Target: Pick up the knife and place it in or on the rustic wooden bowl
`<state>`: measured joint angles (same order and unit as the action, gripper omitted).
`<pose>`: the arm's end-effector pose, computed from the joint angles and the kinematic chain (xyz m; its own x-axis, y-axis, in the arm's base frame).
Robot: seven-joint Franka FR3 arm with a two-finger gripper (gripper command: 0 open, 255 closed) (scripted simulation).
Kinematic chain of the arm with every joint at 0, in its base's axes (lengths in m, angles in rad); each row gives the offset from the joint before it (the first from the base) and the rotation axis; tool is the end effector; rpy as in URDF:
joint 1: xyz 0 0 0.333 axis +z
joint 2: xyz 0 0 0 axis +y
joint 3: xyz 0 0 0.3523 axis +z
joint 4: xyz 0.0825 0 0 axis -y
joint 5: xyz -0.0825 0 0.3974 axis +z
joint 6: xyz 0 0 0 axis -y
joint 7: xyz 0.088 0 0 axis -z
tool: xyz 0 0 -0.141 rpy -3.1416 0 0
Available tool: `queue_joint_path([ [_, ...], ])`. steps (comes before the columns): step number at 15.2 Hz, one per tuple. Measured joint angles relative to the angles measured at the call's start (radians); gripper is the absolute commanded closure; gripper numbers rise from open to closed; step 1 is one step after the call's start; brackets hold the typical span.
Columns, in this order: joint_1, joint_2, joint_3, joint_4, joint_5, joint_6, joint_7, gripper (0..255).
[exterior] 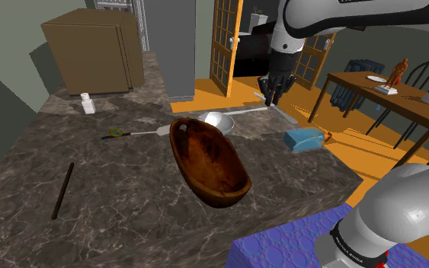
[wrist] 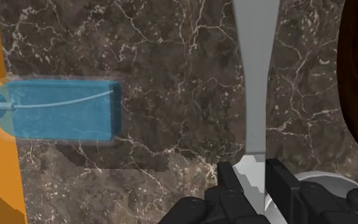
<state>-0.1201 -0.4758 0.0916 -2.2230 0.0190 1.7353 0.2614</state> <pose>0.4045 -0.0041 0.5524 0.9542 -0.2990 -0.0070 -0.2987 -0.9540 0.0259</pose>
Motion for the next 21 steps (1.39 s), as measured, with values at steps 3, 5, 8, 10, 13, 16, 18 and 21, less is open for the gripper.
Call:
queue_joint_path([
  [3, 0.02, 0.005, 0.041, 0.03, 0.019, -0.025, 0.054, 255],
  [5, 0.034, 0.022, 0.071, 0.045, 0.03, -0.021, 0.093, 255],
  [8, 0.057, 0.055, 0.126, 0.077, 0.049, -0.019, 0.166, 255],
  [10, 0.073, 0.072, 0.162, 0.108, 0.06, -0.03, 0.215, 255],
  [13, 0.096, 0.116, 0.222, 0.158, 0.072, -0.034, 0.298, 255],
  [16, 0.115, 0.173, 0.276, 0.221, 0.073, -0.04, 0.374, 255],
  [18, 0.129, 0.213, 0.314, 0.268, 0.069, -0.045, 0.429, 255],
  [21, 0.138, 0.245, 0.34, 0.284, 0.063, -0.03, 0.468, 255],
])
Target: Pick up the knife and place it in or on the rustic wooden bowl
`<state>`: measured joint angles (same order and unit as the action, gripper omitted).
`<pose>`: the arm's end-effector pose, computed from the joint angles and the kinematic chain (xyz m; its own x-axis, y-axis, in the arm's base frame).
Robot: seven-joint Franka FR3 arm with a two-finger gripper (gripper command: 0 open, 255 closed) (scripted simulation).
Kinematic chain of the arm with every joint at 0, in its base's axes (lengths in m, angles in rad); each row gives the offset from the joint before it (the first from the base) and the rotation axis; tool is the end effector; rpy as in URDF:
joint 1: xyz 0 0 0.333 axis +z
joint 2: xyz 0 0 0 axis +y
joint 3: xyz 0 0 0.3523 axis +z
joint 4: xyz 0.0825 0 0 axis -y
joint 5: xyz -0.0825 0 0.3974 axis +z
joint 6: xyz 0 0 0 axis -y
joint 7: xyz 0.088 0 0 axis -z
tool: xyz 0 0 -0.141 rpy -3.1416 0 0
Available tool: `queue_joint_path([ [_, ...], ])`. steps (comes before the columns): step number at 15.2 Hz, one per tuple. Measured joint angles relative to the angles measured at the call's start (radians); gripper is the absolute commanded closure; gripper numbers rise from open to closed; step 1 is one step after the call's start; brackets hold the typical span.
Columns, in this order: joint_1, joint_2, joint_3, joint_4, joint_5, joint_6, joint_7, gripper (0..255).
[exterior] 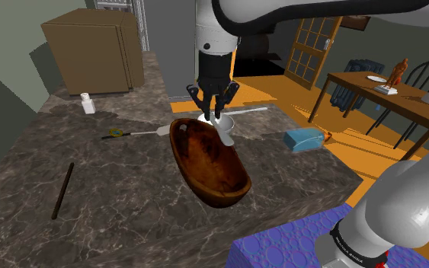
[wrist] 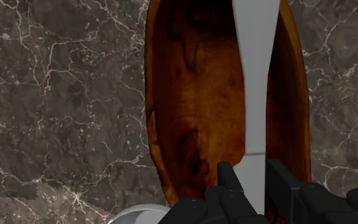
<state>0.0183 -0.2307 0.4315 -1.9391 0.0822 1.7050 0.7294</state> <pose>0.4358 0.2417 0.5689 0.9544 -0.2983 -0.0076 -0.2980 -0.9542 0.0263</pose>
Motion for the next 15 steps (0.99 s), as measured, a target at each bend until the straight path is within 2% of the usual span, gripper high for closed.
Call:
queue_joint_path([
  [15, 0.007, 0.019, 0.017, -0.173, 0.0, 0.191, 0.011, 255],
])
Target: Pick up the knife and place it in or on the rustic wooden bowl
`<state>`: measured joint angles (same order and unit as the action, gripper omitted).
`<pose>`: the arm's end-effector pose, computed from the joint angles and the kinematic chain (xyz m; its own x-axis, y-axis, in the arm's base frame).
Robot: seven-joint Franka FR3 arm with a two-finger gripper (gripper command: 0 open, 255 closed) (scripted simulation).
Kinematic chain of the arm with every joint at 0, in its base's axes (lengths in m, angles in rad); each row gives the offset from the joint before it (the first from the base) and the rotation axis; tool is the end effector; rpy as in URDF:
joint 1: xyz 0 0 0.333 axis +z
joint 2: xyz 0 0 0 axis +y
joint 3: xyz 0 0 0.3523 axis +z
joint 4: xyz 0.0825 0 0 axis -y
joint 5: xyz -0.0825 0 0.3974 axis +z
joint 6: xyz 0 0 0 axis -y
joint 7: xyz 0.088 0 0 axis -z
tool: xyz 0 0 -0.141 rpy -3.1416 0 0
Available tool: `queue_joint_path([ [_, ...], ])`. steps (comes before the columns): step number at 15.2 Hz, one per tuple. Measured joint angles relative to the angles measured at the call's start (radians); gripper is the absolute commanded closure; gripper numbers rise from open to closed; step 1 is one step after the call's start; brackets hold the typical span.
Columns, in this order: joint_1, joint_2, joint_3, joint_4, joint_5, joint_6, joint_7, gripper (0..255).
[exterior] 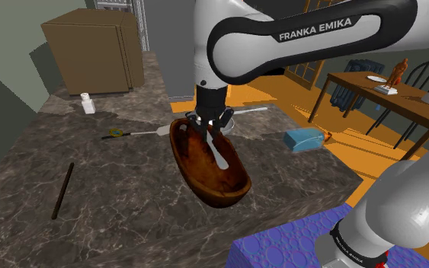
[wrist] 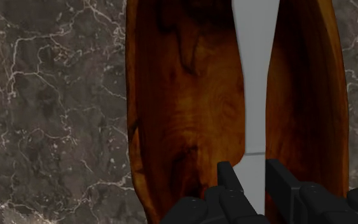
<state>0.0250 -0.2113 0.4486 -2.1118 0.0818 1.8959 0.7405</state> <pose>0.4368 0.2450 0.4915 0.9541 -0.2993 -0.0077 -0.2990 -0.9539 0.0264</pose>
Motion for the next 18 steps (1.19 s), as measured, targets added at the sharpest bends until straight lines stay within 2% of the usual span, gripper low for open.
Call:
queue_joint_path([
  [6, 0.0, 0.0, 0.0, -0.008, 0.0, 0.009, 0.0, 255],
  [7, 0.0, 0.0, 0.0, -0.008, 0.0, 0.009, 0.0, 0],
  [13, 0.0, 0.0, 0.0, -0.008, 0.0, 0.009, 0.0, 0],
  [18, -0.003, -0.007, -0.006, 0.098, -0.001, -0.103, 0.0, 0],
])
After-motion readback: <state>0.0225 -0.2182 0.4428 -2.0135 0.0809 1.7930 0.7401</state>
